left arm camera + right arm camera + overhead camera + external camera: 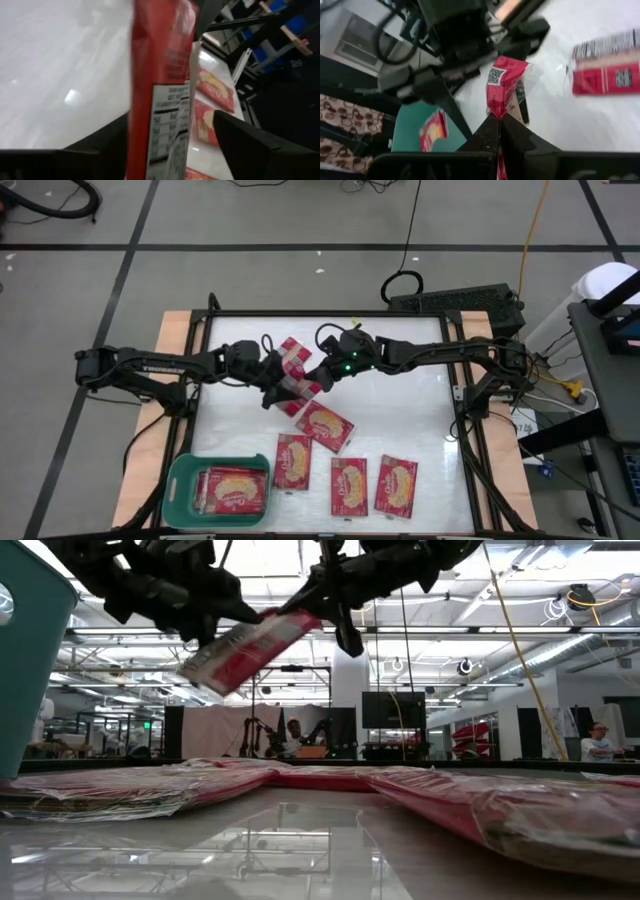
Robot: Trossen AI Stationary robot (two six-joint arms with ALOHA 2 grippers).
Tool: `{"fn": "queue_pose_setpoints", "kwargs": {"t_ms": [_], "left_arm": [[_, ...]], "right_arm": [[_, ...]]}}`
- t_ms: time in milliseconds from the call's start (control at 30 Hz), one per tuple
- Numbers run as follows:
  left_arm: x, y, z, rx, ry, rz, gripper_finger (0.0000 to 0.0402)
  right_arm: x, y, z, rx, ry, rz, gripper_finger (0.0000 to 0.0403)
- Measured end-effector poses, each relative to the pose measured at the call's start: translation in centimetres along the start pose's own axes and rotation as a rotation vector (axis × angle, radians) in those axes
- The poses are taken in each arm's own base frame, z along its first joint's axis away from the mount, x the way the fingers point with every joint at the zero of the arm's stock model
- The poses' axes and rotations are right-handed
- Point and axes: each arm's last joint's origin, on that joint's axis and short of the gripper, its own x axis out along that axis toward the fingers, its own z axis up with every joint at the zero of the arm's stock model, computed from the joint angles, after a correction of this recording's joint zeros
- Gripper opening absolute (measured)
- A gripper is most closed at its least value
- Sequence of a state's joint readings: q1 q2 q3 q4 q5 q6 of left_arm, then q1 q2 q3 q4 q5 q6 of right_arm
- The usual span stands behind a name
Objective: Sort popcorn bags into baskets
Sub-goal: Put the red popcorn bag into the green bin
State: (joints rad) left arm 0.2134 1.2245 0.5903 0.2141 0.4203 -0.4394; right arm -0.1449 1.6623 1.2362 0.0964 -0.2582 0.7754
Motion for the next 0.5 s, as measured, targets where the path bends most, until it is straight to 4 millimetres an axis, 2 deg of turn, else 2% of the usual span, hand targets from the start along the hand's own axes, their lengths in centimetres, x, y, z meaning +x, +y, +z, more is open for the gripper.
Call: {"fn": "queue_pose_setpoints", "kwargs": {"t_ms": [167, 333, 400, 500], "left_arm": [[-0.2, -0.2, 0.3, 0.023, -0.026, -0.015, 0.0165], [-1.4, -1.0, 1.1, 0.009, -0.082, -0.036, 0.006], [-2.0, -1.6, 1.6, 0.029, -0.118, -0.049, 0.0034], [-2.8, -2.2, 2.1, 0.047, -0.152, -0.058, 0.0029]], "right_arm": [[-0.4, 0.8, 0.2, -0.013, -0.045, 0.013, 0.0], [-1.4, 1.3, 0.9, -0.015, -0.09, 0.025, 0.0], [-2.1, 1.7, 1.4, -0.019, -0.12, 0.038, 0.0], [-3.5, 2.2, 2.2, -0.018, -0.186, 0.017, 0.0011]]}}
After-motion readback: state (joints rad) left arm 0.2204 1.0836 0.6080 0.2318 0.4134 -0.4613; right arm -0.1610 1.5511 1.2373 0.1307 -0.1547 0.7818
